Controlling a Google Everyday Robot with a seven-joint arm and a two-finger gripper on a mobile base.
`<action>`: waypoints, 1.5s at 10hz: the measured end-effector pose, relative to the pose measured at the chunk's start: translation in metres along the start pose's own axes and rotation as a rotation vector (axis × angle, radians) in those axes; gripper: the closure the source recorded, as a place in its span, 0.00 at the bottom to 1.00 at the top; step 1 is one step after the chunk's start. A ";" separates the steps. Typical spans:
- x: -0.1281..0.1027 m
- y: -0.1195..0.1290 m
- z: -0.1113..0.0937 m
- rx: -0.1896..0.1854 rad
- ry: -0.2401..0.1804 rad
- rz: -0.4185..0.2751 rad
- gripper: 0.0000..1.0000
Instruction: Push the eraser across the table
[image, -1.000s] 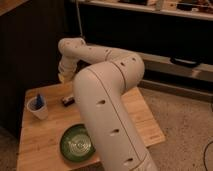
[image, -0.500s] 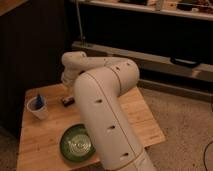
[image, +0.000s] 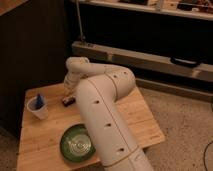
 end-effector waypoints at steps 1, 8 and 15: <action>0.002 0.004 0.000 -0.002 0.009 0.000 1.00; -0.002 0.000 0.015 0.011 -0.098 -0.016 1.00; -0.060 -0.013 -0.025 0.010 -0.208 0.033 1.00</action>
